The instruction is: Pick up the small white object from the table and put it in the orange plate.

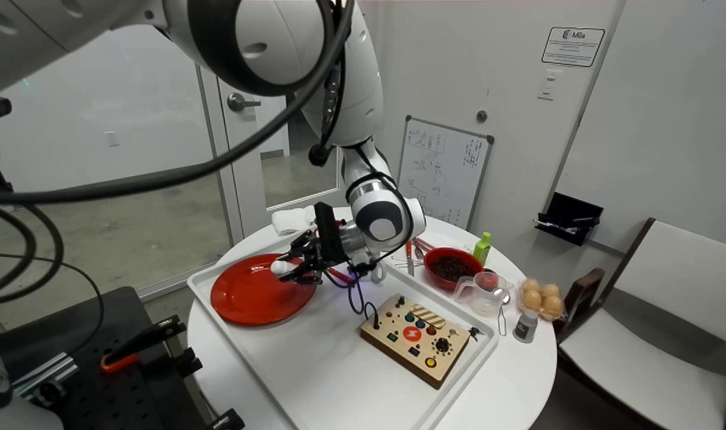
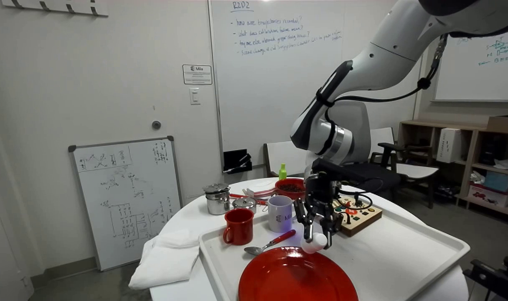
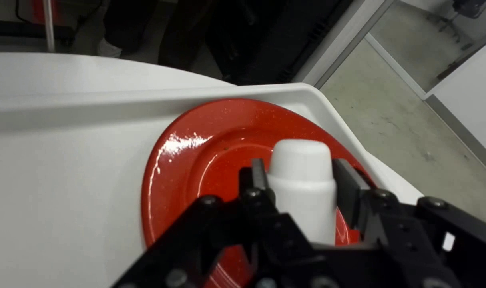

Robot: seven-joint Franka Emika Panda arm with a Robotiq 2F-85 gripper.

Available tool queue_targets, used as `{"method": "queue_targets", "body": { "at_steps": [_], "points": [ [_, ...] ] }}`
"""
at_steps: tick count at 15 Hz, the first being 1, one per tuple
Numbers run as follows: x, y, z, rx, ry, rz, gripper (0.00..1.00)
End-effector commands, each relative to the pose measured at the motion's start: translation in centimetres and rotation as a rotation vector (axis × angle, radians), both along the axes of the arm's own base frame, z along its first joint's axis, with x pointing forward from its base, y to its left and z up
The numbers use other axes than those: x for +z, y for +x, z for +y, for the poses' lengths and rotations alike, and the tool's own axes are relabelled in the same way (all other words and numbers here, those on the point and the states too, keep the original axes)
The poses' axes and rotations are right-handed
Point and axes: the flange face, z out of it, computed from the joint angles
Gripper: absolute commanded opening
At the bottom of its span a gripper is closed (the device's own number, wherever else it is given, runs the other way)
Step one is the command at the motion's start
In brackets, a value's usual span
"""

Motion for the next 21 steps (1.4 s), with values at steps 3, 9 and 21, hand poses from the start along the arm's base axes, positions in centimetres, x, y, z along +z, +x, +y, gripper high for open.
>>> {"method": "queue_targets", "body": {
  "at_steps": [3,9,21],
  "points": [
    [-1.2,-0.5,3.3,0.109,-0.023,0.098,0.19],
    [-3.9,-3.1,5.8,0.260,-0.023,0.248,0.19],
    [-6.4,-1.9,7.7,0.245,-0.177,0.335,0.19]
  ]
}}
